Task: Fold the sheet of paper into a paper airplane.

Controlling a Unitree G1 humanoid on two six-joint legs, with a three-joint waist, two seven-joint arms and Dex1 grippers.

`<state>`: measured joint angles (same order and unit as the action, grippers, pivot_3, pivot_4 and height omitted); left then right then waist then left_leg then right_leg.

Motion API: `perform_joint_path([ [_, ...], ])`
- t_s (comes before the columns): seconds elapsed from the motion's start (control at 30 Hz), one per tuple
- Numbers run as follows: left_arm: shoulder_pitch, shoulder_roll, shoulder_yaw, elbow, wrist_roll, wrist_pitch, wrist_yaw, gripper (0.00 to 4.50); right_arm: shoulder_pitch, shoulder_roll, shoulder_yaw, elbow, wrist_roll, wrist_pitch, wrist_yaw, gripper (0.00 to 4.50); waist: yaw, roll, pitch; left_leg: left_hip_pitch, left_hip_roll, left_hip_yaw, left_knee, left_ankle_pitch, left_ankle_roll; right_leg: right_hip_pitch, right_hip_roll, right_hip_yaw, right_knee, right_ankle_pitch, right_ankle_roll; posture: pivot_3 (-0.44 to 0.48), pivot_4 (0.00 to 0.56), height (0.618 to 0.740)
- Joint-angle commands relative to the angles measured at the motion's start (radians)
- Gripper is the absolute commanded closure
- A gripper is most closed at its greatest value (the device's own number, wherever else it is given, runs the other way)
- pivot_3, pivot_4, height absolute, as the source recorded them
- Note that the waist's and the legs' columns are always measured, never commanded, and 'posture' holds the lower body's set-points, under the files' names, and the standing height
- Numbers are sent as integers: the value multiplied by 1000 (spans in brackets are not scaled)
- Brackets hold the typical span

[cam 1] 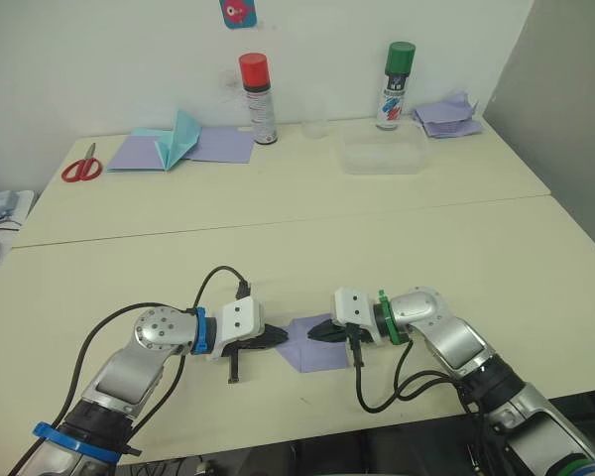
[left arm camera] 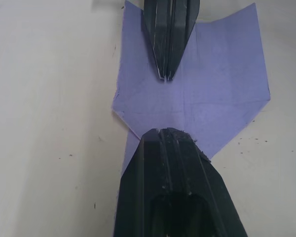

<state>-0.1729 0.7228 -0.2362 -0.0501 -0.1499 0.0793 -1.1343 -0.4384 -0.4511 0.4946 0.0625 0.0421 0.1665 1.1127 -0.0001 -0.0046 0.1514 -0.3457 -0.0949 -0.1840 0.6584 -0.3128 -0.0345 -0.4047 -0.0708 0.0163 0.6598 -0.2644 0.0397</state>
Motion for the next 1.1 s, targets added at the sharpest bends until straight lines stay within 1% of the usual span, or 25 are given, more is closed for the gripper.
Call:
perform_joint_path([
  [0.03, 14, 7, -40, 50, 50, 18, -4, 4500, 62, -75, 2, -2, -34, 15, 22, 4473, 1, 1, -1, 0, 0, 0, 0, 0, 0, 0, 0, 0, 0, 0, 0, 0, 150, 740],
  [0.33, 4, 8, -51, 70, 53, 0, -9, 4500, 139, -189, -78, -81, 15, 41, 34, 4473, 4, 3, -6, 0, 0, 0, 0, -2, 3, 1, 0, 0, -1, 0, 1, 0, 150, 740],
  [0.5, 5, 8, -54, 73, 52, -8, -10, 4500, 150, -170, -161, -197, 148, 129, 27, 4473, 4, 3, -5, 0, 0, 0, 0, -2, 3, 1, 0, 0, -1, 0, 0, 0, 150, 740],
  [0.63, 5, 10, -53, 77, 53, -13, -15, 4500, 148, -149, -186, -274, 223, 164, 39, 4473, 3, 4, -5, -1, 1, 0, 0, -2, 3, 1, -1, 0, -1, 0, 0, 0, 150, 740],
  [0.73, 1, 9, -54, 82, 55, -16, -17, 4500, 133, -114, -157, -253, 182, 154, -4, 4473, 3, 4, -5, -1, 1, 0, 0, -2, 3, 1, -1, 0, -1, 0, 0, 0, 150, 740],
  [0.83, -4, 7, -57, 86, 56, -18, -19, 4500, 112, -48, -129, -186, 114, 152, -93, 4473, 3, 4, -5, 0, 1, 0, 0, -2, 3, 0, 0, 0, -1, 0, 0, 0, 150, 740],
  [0.9, -9, 5, -59, 86, 56, -17, -18, 4500, 106, -29, -93, -143, 60, 125, -116, 4473, 3, 4, -5, -1, 1, 0, 0, -1, 3, 0, 0, 0, -1, 0, 0, 0, 150, 740],
  [1.1, -11, 9, -43, 72, 39, -13, -20, 4500, 124, -33, -42, -110, 14, 91, -93, 4473, 4, 5, -5, 0, 0, 0, 0, -1, 2, 0, 0, 0, -1, 0, 0, 0, 150, 740],
])
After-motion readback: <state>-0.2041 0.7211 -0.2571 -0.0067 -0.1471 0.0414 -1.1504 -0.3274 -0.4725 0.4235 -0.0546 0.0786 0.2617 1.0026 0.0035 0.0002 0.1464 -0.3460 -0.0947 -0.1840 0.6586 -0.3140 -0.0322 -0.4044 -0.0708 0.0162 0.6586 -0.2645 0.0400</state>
